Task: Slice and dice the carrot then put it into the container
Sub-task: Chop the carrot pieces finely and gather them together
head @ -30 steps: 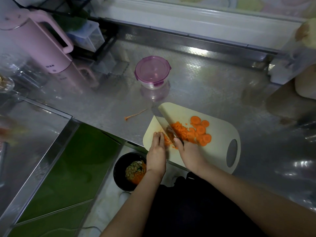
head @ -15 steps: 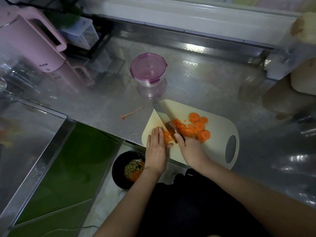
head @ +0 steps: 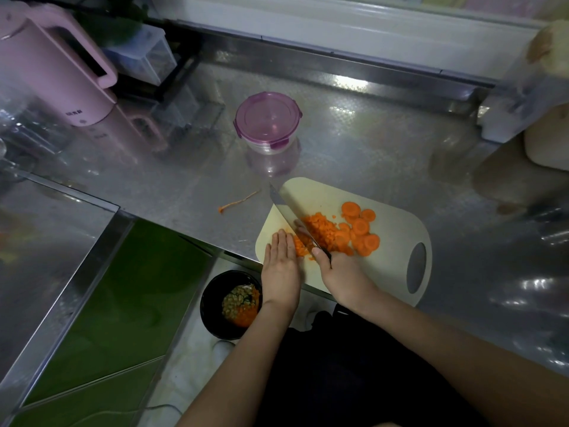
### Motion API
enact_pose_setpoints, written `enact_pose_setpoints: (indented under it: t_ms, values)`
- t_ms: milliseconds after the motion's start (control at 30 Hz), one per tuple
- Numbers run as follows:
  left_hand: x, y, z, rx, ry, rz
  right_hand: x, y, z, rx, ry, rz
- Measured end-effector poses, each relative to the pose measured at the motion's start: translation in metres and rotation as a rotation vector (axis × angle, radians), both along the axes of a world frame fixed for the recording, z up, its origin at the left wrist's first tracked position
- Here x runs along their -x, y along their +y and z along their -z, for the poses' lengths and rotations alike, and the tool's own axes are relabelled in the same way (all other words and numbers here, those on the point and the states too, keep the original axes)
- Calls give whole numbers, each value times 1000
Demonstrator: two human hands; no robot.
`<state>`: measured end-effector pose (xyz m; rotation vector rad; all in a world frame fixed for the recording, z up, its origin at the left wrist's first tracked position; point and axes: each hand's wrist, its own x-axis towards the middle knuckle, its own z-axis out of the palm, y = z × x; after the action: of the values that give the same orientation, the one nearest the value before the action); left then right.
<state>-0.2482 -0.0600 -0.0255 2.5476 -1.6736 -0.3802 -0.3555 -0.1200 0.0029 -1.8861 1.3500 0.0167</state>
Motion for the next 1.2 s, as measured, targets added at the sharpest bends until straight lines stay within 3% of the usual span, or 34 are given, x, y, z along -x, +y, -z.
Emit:
enact_pose_setpoints:
  t_ms: [167,400,767,867,1200]
  values:
    - [0,1,0,-70,18,-7,-6,-2,0,19,29,-5]
    - [0,1,-4,-10,-7,-66,-11,0,1,75,42,-43]
    - [-4,2,1,-102,21,-21,-5,-6,5,41,-106,41]
    - [-3,2,3,-42,-33,-26,-3,-8,0,40,-108,52]
    - [1,-1,-3,15,120,-116,-1,-7,-14,56,-190,28]
